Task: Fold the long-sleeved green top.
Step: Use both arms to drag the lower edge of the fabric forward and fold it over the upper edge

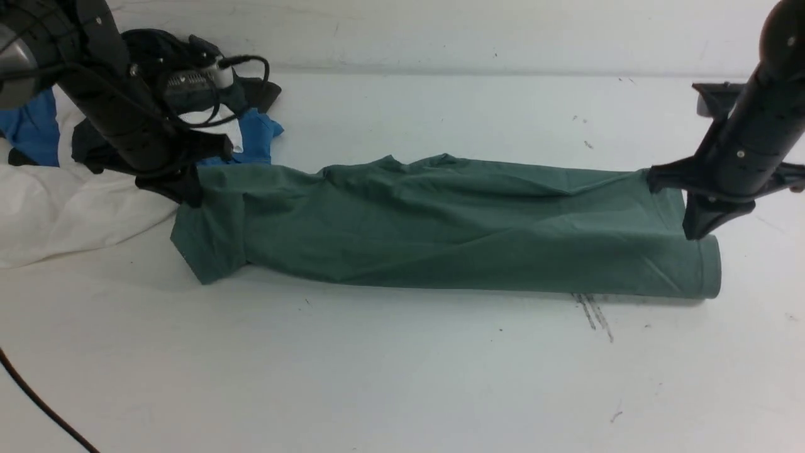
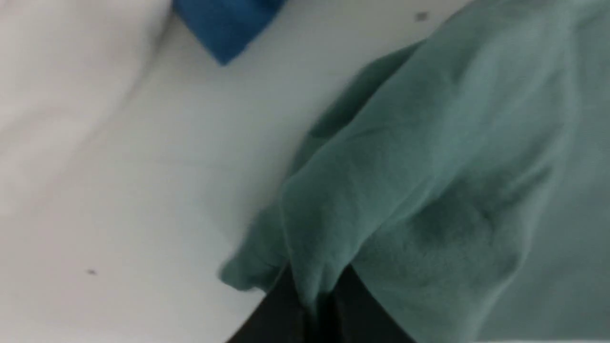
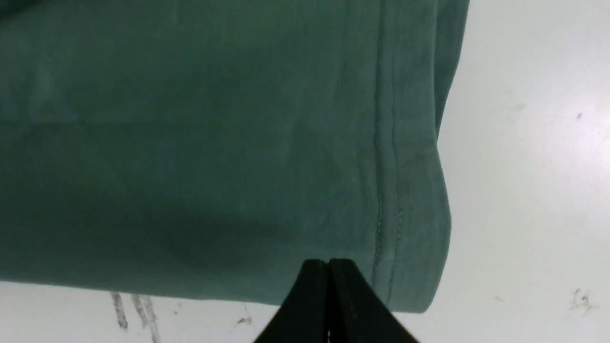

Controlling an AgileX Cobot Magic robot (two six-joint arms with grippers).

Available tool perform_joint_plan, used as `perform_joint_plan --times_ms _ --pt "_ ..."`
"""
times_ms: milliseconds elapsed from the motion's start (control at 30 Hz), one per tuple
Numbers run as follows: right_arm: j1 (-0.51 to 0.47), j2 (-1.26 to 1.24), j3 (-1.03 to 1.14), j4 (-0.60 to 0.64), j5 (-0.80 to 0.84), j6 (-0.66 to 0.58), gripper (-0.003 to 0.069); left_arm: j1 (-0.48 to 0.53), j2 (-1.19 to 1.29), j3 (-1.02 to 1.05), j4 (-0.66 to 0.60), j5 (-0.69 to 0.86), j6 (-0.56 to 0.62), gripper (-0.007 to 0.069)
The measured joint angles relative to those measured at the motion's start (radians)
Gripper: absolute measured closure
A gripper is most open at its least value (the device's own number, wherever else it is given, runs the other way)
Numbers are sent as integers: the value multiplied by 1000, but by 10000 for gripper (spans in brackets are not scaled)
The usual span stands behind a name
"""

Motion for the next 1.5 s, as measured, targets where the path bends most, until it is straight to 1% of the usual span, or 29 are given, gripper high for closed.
perform_joint_plan --times_ms 133,233,400,433,467,500,567,633,700,767,833,867,900,967,1000,1033,1067,1100,1133,1200,1267,1367,1400,1433,1500 --pt "0 0 49 -2 -1 2 666 8 42 -1 53 -22 -1 592" --pt "0 5 57 -20 -2 3 629 8 50 -2 77 -24 -1 517" --pt "-29 14 57 -33 -8 3 496 9 50 -50 99 25 -2 361" --pt "-43 16 57 -27 -8 3 459 10 50 -68 100 39 -2 337" --pt "-49 16 57 -27 -8 3 443 10 50 -75 100 46 -2 327" --pt "-71 21 57 -16 -8 3 384 10 48 -101 102 71 -2 293" --pt "-96 36 57 0 -8 3 323 10 46 -132 101 93 -2 270" --pt "-110 60 57 31 -10 -8 289 10 43 -145 90 99 -2 259" --pt "-110 87 57 58 -10 -25 278 10 40 -146 76 99 -2 258" --pt "-110 117 57 98 -14 -55 280 10 39 -147 66 99 -2 258" --pt "-110 141 57 120 -16 -81 300 10 39 -147 59 99 -2 258" --pt "-110 149 56 131 -16 -92 333 10 39 -147 55 97 -2 258" --pt "-110 149 56 132 -17 -98 380 10 39 -147 55 94 -2 258" --pt "-110 149 56 131 -18 -102 443 10 39 -147 54 94 -2 258" --pt "-110 149 56 119 -19 -103 516 10 39 -147 54 96 -2 258" --pt "-110 149 57 112 -19 -103 540 10 39 -147 53 99 -2 258" --pt "-110 142 64 97 -22 -102 613 10 38 -147 49 118 -2 264" --pt "-110 132 74 83 -28 -102 632 10 34 -147 49 127 0 273" --pt "-110 109 104 65 -33 -101 648 10 30 -147 49 132 4 293" --pt "-110 65 163 26 -36 -101 652 12 8 -134 49 137 12 347" --pt "-112 13 236 -6 -36 -94 652 15 -37 -86 41 137 13 416" --pt "-135 -65 343 -76 -31 -60 652 15 -147 47 -28 137 16 552" --pt "-135 -69 348 -80 -31 -58 652 15 -165 59 -34 137 16 559" --pt "-164 -101 383 -119 -27 -37 652 1 -243 181 -82 138 17 605" --pt "-189 -118 394 -140 -26 -19 653 -18 -300 276 -101 140 18 622"
